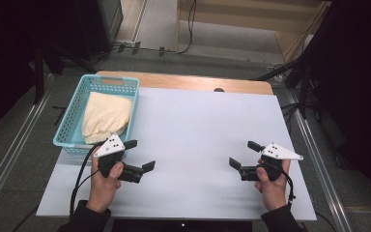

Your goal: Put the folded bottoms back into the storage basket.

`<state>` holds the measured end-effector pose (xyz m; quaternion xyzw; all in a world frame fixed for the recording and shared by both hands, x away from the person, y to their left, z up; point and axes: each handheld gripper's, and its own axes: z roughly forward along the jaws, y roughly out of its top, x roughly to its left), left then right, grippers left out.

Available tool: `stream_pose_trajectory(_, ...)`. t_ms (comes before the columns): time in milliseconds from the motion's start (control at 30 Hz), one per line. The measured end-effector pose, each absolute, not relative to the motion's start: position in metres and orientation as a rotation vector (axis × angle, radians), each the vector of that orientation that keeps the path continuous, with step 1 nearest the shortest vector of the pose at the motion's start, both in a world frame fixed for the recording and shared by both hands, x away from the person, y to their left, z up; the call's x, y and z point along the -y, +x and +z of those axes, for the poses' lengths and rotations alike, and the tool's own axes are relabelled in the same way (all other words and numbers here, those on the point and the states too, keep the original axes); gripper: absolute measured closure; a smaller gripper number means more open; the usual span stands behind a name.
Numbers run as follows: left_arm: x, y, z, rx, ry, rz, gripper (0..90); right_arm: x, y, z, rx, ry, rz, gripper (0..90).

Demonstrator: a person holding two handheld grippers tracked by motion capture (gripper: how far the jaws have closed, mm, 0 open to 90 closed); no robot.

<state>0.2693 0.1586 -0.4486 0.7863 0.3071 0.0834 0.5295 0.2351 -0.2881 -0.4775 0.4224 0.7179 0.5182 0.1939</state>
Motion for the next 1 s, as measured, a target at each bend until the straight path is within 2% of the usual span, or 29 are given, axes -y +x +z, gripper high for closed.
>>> stream_pose_trajectory(333,-0.165,0.260,-0.455,-0.731,1.866,0.233,0.0,0.319,0.215,-0.484,-1.967,1.243,1.400,0.0)
stream_pose_trajectory(1000,-0.188,0.248,-0.469,-0.790,1.866,0.252,0.0,0.349,0.193,-0.494,-1.933,1.318,1.366,0.0)
